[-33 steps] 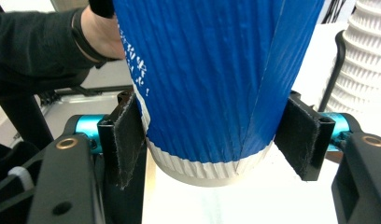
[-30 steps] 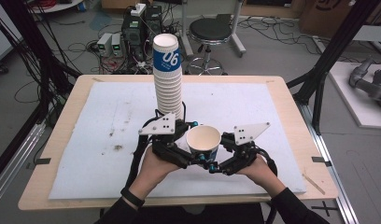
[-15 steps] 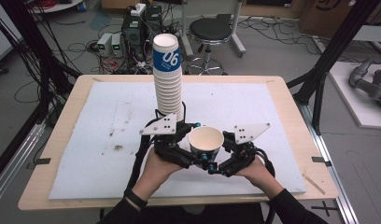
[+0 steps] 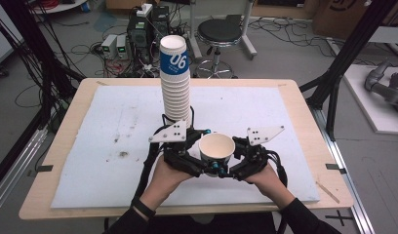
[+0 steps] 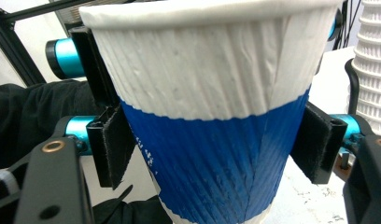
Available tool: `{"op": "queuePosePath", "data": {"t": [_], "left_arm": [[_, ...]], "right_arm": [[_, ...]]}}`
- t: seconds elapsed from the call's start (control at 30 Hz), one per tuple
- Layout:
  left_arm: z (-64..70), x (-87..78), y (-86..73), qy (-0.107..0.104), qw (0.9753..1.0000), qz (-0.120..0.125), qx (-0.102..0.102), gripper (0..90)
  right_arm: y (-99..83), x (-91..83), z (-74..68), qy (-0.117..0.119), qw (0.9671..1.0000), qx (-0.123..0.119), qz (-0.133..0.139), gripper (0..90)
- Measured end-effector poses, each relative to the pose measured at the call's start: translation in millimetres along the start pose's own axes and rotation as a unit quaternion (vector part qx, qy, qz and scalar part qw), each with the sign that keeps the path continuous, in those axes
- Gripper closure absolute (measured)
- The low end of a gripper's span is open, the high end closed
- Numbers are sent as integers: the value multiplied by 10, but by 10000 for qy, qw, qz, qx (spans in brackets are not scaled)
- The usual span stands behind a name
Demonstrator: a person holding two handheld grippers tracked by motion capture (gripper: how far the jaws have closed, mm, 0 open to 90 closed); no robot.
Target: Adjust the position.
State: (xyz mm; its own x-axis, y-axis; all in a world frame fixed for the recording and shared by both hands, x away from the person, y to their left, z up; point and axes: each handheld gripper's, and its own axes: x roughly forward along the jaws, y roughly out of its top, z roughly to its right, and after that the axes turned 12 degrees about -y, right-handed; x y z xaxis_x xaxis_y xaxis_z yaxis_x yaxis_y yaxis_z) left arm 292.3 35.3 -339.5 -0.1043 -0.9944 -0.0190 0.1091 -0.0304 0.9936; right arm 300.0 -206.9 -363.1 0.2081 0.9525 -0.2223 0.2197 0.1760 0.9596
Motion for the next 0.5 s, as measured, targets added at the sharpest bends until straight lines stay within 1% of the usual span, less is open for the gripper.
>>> {"op": "queuePosePath", "data": {"t": [0.03, 0.13, 0.23, 0.33, 0.5], "left_arm": [[-1, -7, 3, -14, 10000, 33, -12, 172], [-6, -34, 14, -50, 10000, 44, -1, 157], [9, -89, 33, 60, 9999, 74, 46, 118], [12, -160, 49, 134, 9998, 122, 63, 116], [-4, -226, 33, 191, 9998, 61, 24, 111]], "right_arm": [[0, -2, 1, 20, 10000, 40, -27, 249], [4, -11, 3, 13, 10000, -10, -14, 251], [14, -38, 12, -66, 10000, -45, 0, 252], [25, -89, 42, -155, 9998, -58, 54, 254], [56, -173, 83, -317, 9993, -85, 180, 254]]}}
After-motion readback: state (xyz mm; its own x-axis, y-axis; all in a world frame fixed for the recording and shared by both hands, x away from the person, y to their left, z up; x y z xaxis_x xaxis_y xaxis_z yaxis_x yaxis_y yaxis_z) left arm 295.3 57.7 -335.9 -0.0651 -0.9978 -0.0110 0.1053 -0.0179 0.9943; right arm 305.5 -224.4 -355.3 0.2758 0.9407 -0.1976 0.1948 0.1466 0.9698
